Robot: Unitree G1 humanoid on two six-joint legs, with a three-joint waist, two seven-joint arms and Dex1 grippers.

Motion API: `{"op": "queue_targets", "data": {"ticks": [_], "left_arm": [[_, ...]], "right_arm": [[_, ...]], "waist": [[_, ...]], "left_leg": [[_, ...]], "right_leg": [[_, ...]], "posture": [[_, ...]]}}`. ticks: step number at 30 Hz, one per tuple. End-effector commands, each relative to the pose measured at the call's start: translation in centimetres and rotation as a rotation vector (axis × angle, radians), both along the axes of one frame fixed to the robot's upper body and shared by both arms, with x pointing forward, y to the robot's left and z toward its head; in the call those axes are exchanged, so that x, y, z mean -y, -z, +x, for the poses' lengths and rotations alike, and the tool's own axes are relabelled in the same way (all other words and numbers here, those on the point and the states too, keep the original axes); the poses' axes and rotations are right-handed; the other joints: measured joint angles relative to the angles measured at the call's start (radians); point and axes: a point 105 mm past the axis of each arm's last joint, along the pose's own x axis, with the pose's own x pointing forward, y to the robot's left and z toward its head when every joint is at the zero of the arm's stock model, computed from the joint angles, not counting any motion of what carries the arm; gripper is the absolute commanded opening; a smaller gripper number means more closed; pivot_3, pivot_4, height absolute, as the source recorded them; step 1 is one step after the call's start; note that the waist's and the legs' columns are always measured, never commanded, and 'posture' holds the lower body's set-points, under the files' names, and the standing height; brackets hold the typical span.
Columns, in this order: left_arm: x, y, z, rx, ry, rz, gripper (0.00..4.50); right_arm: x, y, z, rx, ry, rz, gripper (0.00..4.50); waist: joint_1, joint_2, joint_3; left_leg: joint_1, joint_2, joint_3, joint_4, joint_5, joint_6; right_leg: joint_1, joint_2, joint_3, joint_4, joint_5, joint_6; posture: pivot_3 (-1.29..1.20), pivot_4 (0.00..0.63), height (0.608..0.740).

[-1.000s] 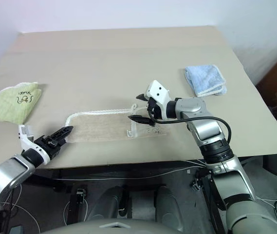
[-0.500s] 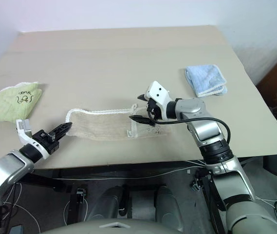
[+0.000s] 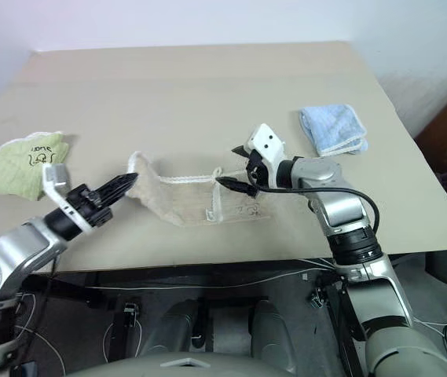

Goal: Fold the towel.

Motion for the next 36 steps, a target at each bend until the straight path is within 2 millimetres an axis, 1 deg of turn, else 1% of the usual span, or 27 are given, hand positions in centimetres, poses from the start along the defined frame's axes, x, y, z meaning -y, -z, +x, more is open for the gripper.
{"op": "queue_targets", "data": {"ticks": [1,3,6,8,11,13,17,21,26,28,31,34,36], "left_arm": [[2.1,-1.2,0.0,0.038,0.092,0.006,0.01],[3.4,-1.4,0.5,0.039,0.156,0.001,0.01],[5.5,-1.5,2.0,0.017,0.222,-0.028,0.01],[6.9,-1.5,2.5,0.011,0.277,-0.028,0.01],[8.9,-0.8,3.1,-0.008,0.35,0.002,0.01],[9.6,-0.8,3.5,-0.013,0.387,0.0,0.01],[11.9,-0.2,4.0,-0.026,0.467,0.018,0.01],[13.4,0.2,4.2,-0.013,0.519,0.046,0.01],[15.5,0.1,3.6,0.032,0.605,0.061,0.01],[16.3,0.4,4.0,0.037,0.592,0.07,0.01],[17.3,0.6,5.2,0.044,0.534,0.066,0.01],[17.9,1.3,4.7,0.025,0.565,0.076,0.01],[17.9,1.8,5.1,0.024,0.526,0.086,0.01]], "right_arm": [[1.6,-3.2,0.4,0.058,0.057,0.078,4.5],[3.2,-3.9,0.9,0.052,0.126,0.118,4.5],[6.0,-4.9,1.3,0.058,0.232,0.152,4.5],[7.1,-5.1,1.3,0.073,0.281,0.145,4.5],[8.6,-5.5,0.9,0.085,0.342,0.158,4.5],[9.2,-5.7,0.7,0.09,0.373,0.176,4.5],[11.0,-5.4,0.2,0.105,0.473,0.167,4.5],[11.9,-5.1,-0.4,0.106,0.532,0.17,4.5],[12.9,-4.7,-1.2,0.103,0.587,0.159,4.5],[13.2,-4.6,-1.3,0.104,0.608,0.159,4.5],[13.3,-4.7,-1.4,0.112,0.618,0.154,4.5],[13.2,-4.6,-1.5,0.113,0.621,0.149,4.5],[13.2,-4.5,-1.5,0.114,0.622,0.142,4.5]], "waist": [[0.0,0.0,0.0],[0.0,0.0,0.0],[0.006,0.0,0.0],[0.007,-0.001,0.0],[0.011,-0.001,0.0],[0.012,-0.001,0.001],[0.017,-0.001,0.001],[0.02,-0.001,0.001],[0.021,-0.001,0.001],[0.021,-0.001,0.001],[0.022,-0.001,0.001],[0.02,-0.001,0.001],[0.02,-0.001,0.001]], "left_leg": [[0.0,0.0,0.0,0.0,0.0,0.0],[0.0,0.0,0.0,0.0,0.001,0.002],[0.0,0.0,0.0,0.001,0.002,0.002],[0.0,0.0,0.0,0.001,0.002,0.003],[0.0,-0.001,0.0,0.001,0.002,0.003],[0.0,0.0,0.001,0.001,0.002,0.003],[0.0,0.0,0.001,0.001,0.002,0.003],[0.0,-0.001,0.001,0.002,0.002,0.003],[0.0,-0.001,0.001,0.002,0.002,0.003],[0.0,-0.001,0.001,0.002,0.002,0.003],[0.0,-0.001,0.001,0.002,0.002,0.003],[0.0,-0.001,0.001,0.001,0.002,0.003],[0.0,0.0,0.001,0.001,0.002,0.003]], "right_leg": [[0.0,0.0,0.0,0.0,0.0,0.0],[0.0,0.001,0.0,0.001,0.0,0.0],[0.0,0.003,0.0,0.001,0.0,0.0],[0.001,0.003,0.0,0.001,0.0,0.0],[0.001,0.003,0.0,0.001,0.0,0.001],[0.001,0.004,0.0,0.001,0.0,0.001],[0.001,0.004,0.0,0.001,0.0,0.001],[0.001,0.004,0.0,0.001,0.0,0.001],[0.001,0.004,0.0,0.001,0.0,0.001],[0.001,0.004,0.0,0.001,0.0,0.001],[0.001,0.004,0.0,0.001,0.0,0.001],[0.001,0.004,0.0,0.001,0.0,0.001],[0.001,0.004,0.0,0.001,0.0,0.001]], "posture": [[0.0,0.15,0.74],[0.0,0.15,0.74],[0.0,0.15,0.74],[0.0,0.15,0.74],[0.0,0.15,0.74],[0.0,0.15,0.74],[0.0,0.15,0.74],[0.0,0.15,0.74],[0.0,0.15,0.74],[0.0,0.15,0.74],[0.0,0.15,0.74],[0.0,0.15,0.74],[0.0,0.15,0.74]]}}
